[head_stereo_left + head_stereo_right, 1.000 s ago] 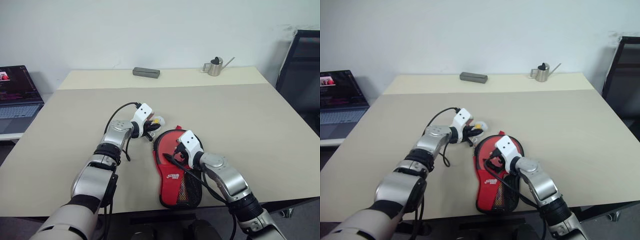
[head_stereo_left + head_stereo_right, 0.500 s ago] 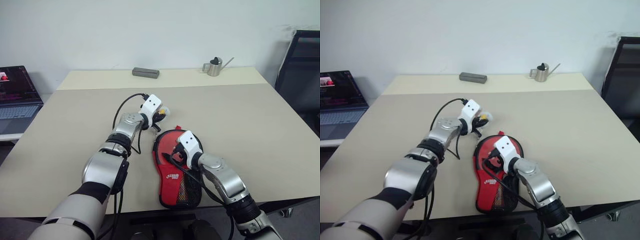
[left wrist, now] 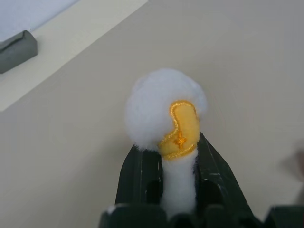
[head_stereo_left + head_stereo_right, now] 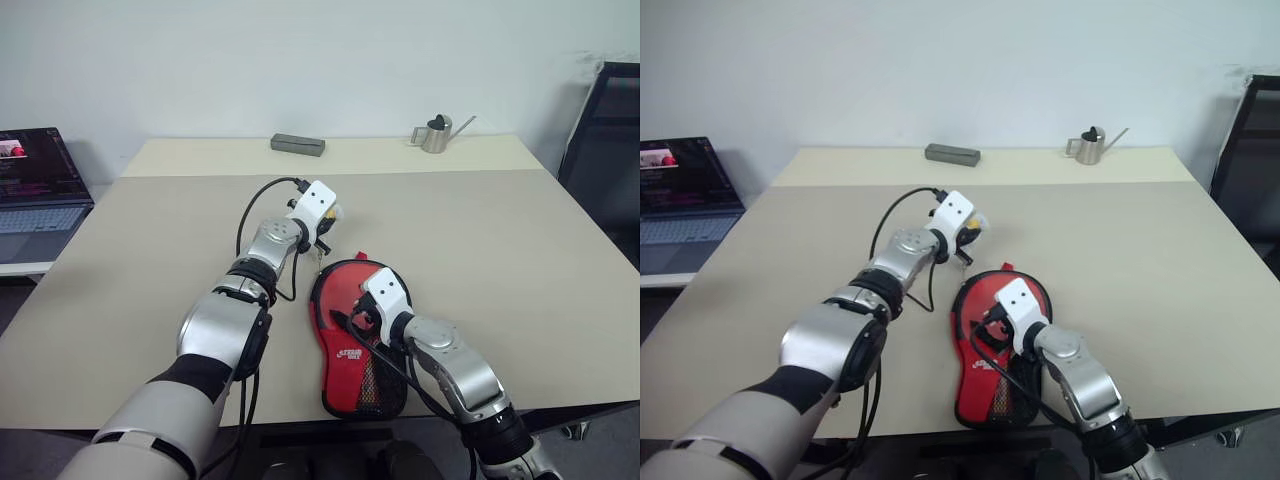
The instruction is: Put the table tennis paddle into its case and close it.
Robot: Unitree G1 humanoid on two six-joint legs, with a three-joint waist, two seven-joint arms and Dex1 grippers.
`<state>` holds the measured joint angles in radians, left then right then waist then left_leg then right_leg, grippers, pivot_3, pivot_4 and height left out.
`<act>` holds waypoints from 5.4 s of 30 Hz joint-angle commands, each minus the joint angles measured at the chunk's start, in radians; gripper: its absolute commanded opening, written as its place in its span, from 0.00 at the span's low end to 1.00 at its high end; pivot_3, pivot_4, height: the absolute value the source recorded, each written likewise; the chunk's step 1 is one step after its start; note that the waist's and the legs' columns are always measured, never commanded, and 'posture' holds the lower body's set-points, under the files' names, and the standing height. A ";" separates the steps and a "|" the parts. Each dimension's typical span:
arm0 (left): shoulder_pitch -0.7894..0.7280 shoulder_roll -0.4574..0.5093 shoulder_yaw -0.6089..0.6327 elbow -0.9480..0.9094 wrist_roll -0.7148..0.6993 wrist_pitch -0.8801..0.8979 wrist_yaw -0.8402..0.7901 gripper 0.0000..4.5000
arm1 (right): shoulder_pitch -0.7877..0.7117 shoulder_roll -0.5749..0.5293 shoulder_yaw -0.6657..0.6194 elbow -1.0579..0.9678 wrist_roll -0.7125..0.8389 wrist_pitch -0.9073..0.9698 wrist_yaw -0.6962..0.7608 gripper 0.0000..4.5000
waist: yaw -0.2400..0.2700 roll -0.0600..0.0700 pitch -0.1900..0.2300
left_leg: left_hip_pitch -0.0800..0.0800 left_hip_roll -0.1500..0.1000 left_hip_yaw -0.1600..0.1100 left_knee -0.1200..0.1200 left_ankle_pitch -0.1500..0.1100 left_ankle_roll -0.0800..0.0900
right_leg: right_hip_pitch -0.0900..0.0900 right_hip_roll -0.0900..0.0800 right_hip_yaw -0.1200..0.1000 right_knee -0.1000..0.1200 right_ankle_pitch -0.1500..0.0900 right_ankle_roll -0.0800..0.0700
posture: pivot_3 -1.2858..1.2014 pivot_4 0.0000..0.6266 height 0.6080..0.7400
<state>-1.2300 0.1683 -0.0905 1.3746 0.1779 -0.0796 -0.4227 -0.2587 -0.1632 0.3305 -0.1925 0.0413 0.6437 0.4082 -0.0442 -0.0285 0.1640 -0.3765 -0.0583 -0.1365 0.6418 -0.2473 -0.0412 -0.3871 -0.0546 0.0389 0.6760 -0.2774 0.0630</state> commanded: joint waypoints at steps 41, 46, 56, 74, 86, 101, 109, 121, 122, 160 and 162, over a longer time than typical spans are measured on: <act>0.041 -0.208 -0.053 0.008 0.193 0.020 0.077 0.06 | 0.254 0.001 0.045 -0.209 0.024 0.237 -0.154 1.00 | 0.014 -0.001 -0.001 | -0.003 0.000 0.000 -0.007 -0.001 -0.001 | 0.001 0.000 -0.004 -0.013 0.000 0.002 | 0.52 0.24 1.00; 0.059 -0.217 -0.044 0.004 0.181 0.023 0.066 0.22 | 0.245 0.005 0.043 -0.205 0.025 0.239 -0.155 1.00 | 0.014 -0.002 -0.006 | -0.001 0.000 0.000 -0.007 -0.001 -0.001 | 0.003 0.000 -0.004 -0.013 0.000 0.002 | 0.52 0.24 1.00; 0.009 -0.218 0.028 -0.009 0.110 -0.005 -0.013 0.74 | 0.193 0.022 0.042 -0.149 0.024 0.218 -0.149 1.00 | 0.013 -0.003 -0.009 | 0.008 0.000 0.000 -0.011 -0.001 -0.001 | 0.012 0.000 -0.004 -0.017 0.000 0.002 | 0.52 0.24 1.00; 0.048 0.069 0.249 -0.181 -0.188 0.012 -0.325 0.74 | 0.055 -0.017 -0.036 0.029 0.019 0.116 -0.094 1.00 | 0.003 -0.002 -0.008 | 0.012 0.001 0.000 -0.014 -0.001 -0.001 | 0.013 0.000 -0.002 -0.017 0.000 0.002 | 0.52 0.24 1.00; 0.740 0.330 0.213 -1.227 -0.490 0.534 -0.680 0.74 | 0.045 -0.115 -0.150 -0.108 0.141 0.174 0.039 1.00 | 0.017 0.000 -0.005 | 0.008 0.009 -0.001 -0.015 -0.002 -0.001 | 0.009 0.000 0.001 -0.017 0.002 -0.006 | 0.52 0.24 1.00; 0.759 0.308 0.037 -1.419 -0.496 0.511 -0.634 0.74 | 0.010 -0.423 -0.339 -0.287 0.411 0.173 0.366 1.00 | 0.015 0.006 0.004 | -0.004 0.010 0.001 -0.014 -0.002 -0.001 | -0.002 0.001 0.000 -0.019 0.001 -0.007 | 0.52 0.24 1.00; 0.742 0.277 -0.093 -1.412 -0.478 0.475 -0.679 0.74 | -0.040 -0.566 -0.494 -0.227 0.502 0.180 0.441 1.00 | 0.016 0.004 0.008 | -0.005 0.010 0.002 -0.013 -0.003 0.000 | -0.002 0.001 0.000 -0.019 0.001 -0.007 | 0.52 0.24 1.00; 0.723 0.214 -0.210 -1.330 -0.433 0.408 -0.702 0.74 | -0.052 -0.590 -0.472 -0.226 0.520 0.160 0.435 1.00 | 0.017 0.003 0.010 | -0.005 0.010 0.002 -0.013 -0.004 0.001 | -0.002 0.001 0.000 -0.019 0.001 -0.007 | 0.52 0.24 1.00; 0.720 0.209 -0.216 -1.315 -0.425 0.398 -0.700 0.74 | -0.053 -0.590 -0.467 -0.225 0.519 0.157 0.433 1.00 | 0.016 0.003 0.010 | -0.005 0.010 0.002 -0.013 -0.004 0.001 | -0.002 0.001 0.000 -0.019 0.001 -0.007 | 0.52 0.24 1.00; 0.778 0.169 -0.279 -1.164 -0.303 0.324 -0.693 0.74 | -0.871 -0.004 -0.330 1.049 0.214 -0.134 0.073 1.00 | 0.003 0.010 0.006 | -0.002 0.009 0.003 -0.013 -0.003 0.000 | -0.003 0.001 0.002 -0.015 0.002 -0.008 | 0.52 0.24 1.00; 0.783 0.172 -0.278 -1.172 -0.304 0.328 -0.692 0.74 | -0.898 0.023 -0.346 1.127 0.207 -0.175 0.062 1.00 | -0.002 0.010 0.006 | -0.002 0.009 0.003 -0.013 -0.003 0.000 | -0.003 0.001 0.002 -0.014 0.002 -0.008 | 0.52 0.24 1.00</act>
<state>-0.4843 0.3292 -0.3365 0.1887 -0.1337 0.2147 -1.1002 -1.1143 -0.1488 0.0153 0.9065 0.2545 0.5238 0.4778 -0.0463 -0.0185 0.1697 -0.3785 -0.0489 -0.1334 0.6289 -0.2504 -0.0408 -0.3905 -0.0537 0.0414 0.6624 -0.2758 0.0546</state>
